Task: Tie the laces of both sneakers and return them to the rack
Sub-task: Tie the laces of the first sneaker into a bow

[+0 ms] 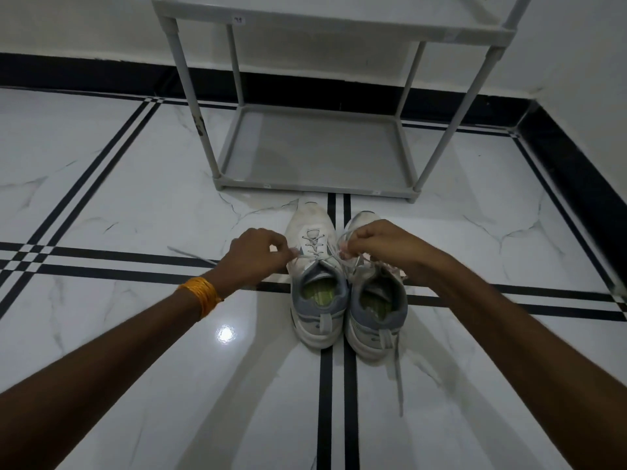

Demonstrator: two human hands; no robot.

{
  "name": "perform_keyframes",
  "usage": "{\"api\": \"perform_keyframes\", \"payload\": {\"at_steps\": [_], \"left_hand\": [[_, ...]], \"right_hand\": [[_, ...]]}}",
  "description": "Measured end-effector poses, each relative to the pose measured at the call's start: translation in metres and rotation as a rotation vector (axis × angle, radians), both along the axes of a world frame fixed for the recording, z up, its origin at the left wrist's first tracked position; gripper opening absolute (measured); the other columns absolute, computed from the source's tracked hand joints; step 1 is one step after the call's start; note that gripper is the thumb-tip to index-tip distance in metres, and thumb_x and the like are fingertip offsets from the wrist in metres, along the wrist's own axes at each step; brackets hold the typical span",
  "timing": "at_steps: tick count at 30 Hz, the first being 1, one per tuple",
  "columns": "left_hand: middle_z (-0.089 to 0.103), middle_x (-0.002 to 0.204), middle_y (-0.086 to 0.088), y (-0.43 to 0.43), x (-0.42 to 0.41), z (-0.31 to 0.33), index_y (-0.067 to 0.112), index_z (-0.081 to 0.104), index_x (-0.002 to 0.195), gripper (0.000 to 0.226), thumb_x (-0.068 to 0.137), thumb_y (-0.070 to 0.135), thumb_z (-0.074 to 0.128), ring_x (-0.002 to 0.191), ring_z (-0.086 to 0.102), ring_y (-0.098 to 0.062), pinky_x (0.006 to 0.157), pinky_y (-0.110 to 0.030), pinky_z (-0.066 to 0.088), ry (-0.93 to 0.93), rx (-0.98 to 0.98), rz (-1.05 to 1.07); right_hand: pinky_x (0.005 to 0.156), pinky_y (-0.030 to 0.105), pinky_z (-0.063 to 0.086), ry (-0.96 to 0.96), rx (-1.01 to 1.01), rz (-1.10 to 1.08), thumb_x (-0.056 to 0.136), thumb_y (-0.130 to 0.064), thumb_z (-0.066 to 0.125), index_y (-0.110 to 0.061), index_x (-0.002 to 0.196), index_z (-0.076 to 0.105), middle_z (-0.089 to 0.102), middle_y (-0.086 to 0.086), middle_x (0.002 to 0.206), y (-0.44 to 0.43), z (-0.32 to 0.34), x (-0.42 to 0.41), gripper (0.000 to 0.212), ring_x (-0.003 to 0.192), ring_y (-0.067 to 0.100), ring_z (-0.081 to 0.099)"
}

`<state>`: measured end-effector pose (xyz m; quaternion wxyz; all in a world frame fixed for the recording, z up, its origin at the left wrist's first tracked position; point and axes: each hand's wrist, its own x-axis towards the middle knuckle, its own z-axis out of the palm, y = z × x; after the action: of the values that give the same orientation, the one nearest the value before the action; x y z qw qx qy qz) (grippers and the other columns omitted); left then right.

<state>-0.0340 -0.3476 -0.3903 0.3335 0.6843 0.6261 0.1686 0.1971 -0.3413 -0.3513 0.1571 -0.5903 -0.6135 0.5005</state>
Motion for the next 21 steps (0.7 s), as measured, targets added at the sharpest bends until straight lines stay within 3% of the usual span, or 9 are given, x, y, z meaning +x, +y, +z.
{"api": "perform_keyframes", "payload": {"at_steps": [2, 4, 6, 8, 11, 16, 18, 21], "left_hand": [[0.071, 0.102, 0.003, 0.001, 0.007, 0.017, 0.009, 0.068, 0.075, 0.034, 0.092, 0.037, 0.060, 0.092, 0.061, -0.008, 0.071, -0.019, 0.047, -0.221, -0.096, 0.024], [0.074, 0.097, 0.007, 0.000, 0.014, 0.023, 0.007, 0.067, 0.076, 0.034, 0.094, 0.035, 0.058, 0.095, 0.062, -0.002, 0.086, -0.025, 0.041, -0.460, -0.185, 0.064], [0.076, 0.096, 0.002, -0.002, 0.018, 0.019, 0.012, 0.064, 0.077, 0.033, 0.095, 0.038, 0.055, 0.101, 0.067, -0.010, 0.097, -0.035, 0.041, -0.653, -0.220, 0.125], [0.076, 0.102, -0.007, -0.004, 0.024, 0.011, 0.013, 0.063, 0.084, 0.032, 0.096, 0.041, 0.052, 0.105, 0.069, -0.022, 0.098, -0.041, 0.046, -0.789, -0.232, 0.186], [0.071, 0.090, -0.012, -0.006, 0.035, 0.005, 0.013, 0.063, 0.085, 0.032, 0.097, 0.040, 0.052, 0.087, 0.069, -0.023, 0.083, -0.034, 0.054, -0.794, -0.135, 0.245], [0.068, 0.088, -0.009, -0.002, 0.044, -0.003, 0.004, 0.065, 0.097, 0.028, 0.101, 0.027, 0.048, 0.072, 0.064, -0.001, 0.065, -0.011, 0.053, -0.699, 0.069, 0.168], [0.068, 0.085, -0.002, 0.000, 0.042, -0.005, 0.005, 0.065, 0.101, 0.026, 0.101, 0.024, 0.048, 0.070, 0.063, -0.001, 0.063, -0.013, 0.052, -0.661, 0.110, 0.134], [0.068, 0.091, 0.004, 0.001, 0.040, -0.011, 0.013, 0.066, 0.111, 0.023, 0.101, 0.023, 0.048, 0.074, 0.063, -0.002, 0.063, -0.015, 0.052, -0.599, 0.108, 0.092]], "right_hand": [[0.093, 0.030, 0.044, 0.123, 0.043, -0.060, 0.090, -0.026, 0.065, -0.004, 0.088, 0.075, 0.075, 0.000, 0.101, -0.001, -0.003, -0.005, 0.024, 0.103, 0.012, 0.064], [0.101, 0.034, 0.043, 0.295, 0.050, -0.130, 0.093, -0.027, 0.061, -0.005, 0.096, 0.073, 0.074, 0.001, 0.110, -0.003, -0.012, -0.013, 0.025, 0.113, 0.015, 0.063], [0.100, 0.036, 0.045, 0.535, -0.021, -0.225, 0.097, -0.020, 0.054, -0.007, 0.100, 0.071, 0.073, 0.005, 0.113, -0.003, -0.020, -0.021, 0.021, 0.112, 0.018, 0.065], [0.094, 0.035, 0.050, 0.695, -0.068, -0.304, 0.097, -0.014, 0.053, -0.007, 0.104, 0.069, 0.073, 0.010, 0.112, -0.004, -0.026, -0.028, 0.018, 0.105, 0.021, 0.068], [0.085, 0.032, 0.057, 0.658, -0.063, -0.340, 0.096, -0.011, 0.056, -0.007, 0.117, 0.067, 0.074, 0.012, 0.110, -0.004, -0.033, -0.036, 0.023, 0.099, 0.023, 0.072], [0.069, 0.024, 0.059, 0.479, 0.115, -0.316, 0.093, -0.008, 0.062, -0.003, 0.117, 0.068, 0.075, 0.013, 0.099, -0.002, -0.036, -0.037, 0.025, 0.078, 0.021, 0.074], [0.066, 0.024, 0.059, 0.438, 0.150, -0.295, 0.093, -0.008, 0.061, -0.003, 0.115, 0.068, 0.075, 0.015, 0.093, -0.002, -0.036, -0.035, 0.024, 0.070, 0.019, 0.073], [0.071, 0.027, 0.061, 0.430, 0.074, -0.261, 0.095, -0.007, 0.058, -0.007, 0.114, 0.068, 0.075, 0.016, 0.095, -0.001, -0.034, -0.033, 0.022, 0.078, 0.024, 0.075]]}}
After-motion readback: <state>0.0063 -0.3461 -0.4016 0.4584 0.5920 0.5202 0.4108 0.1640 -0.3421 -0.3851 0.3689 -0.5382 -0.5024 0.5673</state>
